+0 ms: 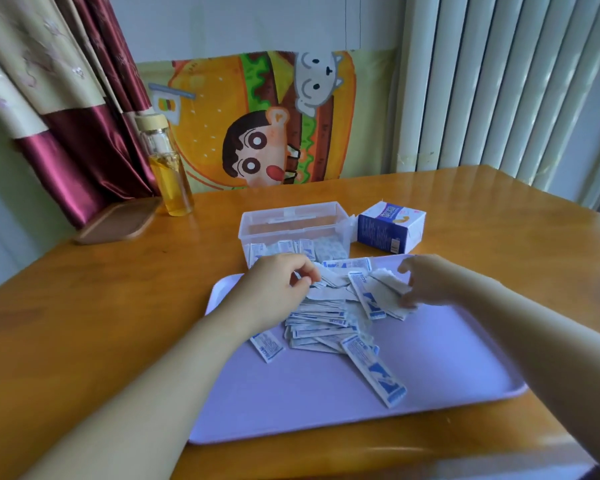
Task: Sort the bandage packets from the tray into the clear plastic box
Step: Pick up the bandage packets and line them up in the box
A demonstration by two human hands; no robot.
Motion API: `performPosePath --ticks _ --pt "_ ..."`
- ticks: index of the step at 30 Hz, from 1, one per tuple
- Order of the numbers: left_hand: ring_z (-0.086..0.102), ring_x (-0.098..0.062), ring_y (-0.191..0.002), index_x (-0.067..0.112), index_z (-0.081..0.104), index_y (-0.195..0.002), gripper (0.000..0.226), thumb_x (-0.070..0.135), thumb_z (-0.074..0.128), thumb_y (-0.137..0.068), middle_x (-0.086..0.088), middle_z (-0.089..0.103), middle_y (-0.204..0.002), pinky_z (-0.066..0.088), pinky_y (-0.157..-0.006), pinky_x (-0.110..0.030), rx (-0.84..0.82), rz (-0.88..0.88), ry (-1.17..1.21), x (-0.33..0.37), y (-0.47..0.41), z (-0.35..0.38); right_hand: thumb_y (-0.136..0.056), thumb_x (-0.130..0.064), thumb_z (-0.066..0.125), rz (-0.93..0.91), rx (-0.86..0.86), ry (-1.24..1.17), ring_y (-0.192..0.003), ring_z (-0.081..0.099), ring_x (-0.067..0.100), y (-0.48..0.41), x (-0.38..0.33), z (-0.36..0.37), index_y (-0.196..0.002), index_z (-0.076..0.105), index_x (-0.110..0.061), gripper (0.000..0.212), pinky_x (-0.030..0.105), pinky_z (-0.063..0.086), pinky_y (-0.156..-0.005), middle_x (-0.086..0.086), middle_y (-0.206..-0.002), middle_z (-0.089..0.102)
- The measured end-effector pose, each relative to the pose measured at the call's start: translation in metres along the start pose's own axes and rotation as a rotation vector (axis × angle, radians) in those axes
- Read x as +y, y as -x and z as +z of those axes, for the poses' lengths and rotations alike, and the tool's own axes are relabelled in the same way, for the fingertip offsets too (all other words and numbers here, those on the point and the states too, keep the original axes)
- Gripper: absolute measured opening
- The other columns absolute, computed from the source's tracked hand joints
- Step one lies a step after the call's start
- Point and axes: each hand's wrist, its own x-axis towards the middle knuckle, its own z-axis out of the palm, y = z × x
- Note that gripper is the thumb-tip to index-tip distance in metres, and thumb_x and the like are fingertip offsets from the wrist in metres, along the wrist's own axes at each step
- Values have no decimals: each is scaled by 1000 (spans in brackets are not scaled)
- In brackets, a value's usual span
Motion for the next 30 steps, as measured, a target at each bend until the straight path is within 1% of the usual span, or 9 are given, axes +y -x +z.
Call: performPosePath --ticks 4,8,11,14,16,19,23,26,30 --pt "54 -3 -65 41 62 -79 20 26 52 -88 17 60 -72 47 -64 -24 20 -29 -18 -1 18 -1 -73 -24 65 78 8 -37 -100 61 25 0 6 1 -110 66 -6 41 31 51 -81 10 -107 67" --pt "53 3 -61 40 64 -79 23 23 53 -90 26 59 -66 40 -60 -19 41 -48 -38 0 32 -9 -73 -25 57 73 89 40 -62 52 22 1 -4 6 -61 53 -12 18 24 37 -47 2 -64 53" --pt "48 8 -50 28 66 -88 21 14 52 -93 16 58 -70 31 -47 -9 23 -57 27 5 37 -13 -87 -23 50 43 169 170 -61 46 20 5 -15 10 -69 44 -9 23 23 29 -42 0 -64 42" --pt "47 5 -49 28 66 -88 20 15 52 -93 13 59 -75 31 -45 -9 21 -50 63 8 38 -13 -90 -14 46 22 193 219 -66 47 22 1 -10 12 -87 53 -11 9 22 27 -42 3 -78 54" --pt "47 5 -49 29 65 -86 21 15 52 -93 13 57 -72 31 -46 -8 25 -43 84 9 38 -12 -89 -11 44 64 184 136 -60 45 20 -6 0 14 -103 59 -7 21 22 28 -43 3 -71 52" --pt "48 6 -53 25 66 -89 19 13 53 -93 14 57 -71 34 -49 -6 35 -47 150 10 38 -8 -88 -7 50 127 170 -351 -62 52 20 -4 10 8 -94 59 -5 11 26 45 -56 6 -71 56" --pt "59 4 -80 31 64 -95 15 19 54 -94 6 67 -97 46 -71 -7 30 -128 402 16 29 4 -89 -1 55 -108 12 -1234 -73 55 19 33 -23 -1 -90 59 4 6 28 47 -72 13 -80 57" --pt "61 -10 -104 28 64 -102 15 34 52 -95 2 67 -109 49 -95 -35 -70 -241 614 20 20 16 -89 1 55 -288 -172 -1433 -80 47 25 42 -55 1 -108 54 13 22 32 44 -79 18 -88 53" --pt "62 -18 -107 15 66 -105 27 33 48 -97 -5 69 -111 49 -93 -36 -76 -318 912 20 14 29 -87 5 56 -353 -209 -1591 -57 44 15 42 -82 3 -97 55 -3 13 21 44 -61 9 -64 53"
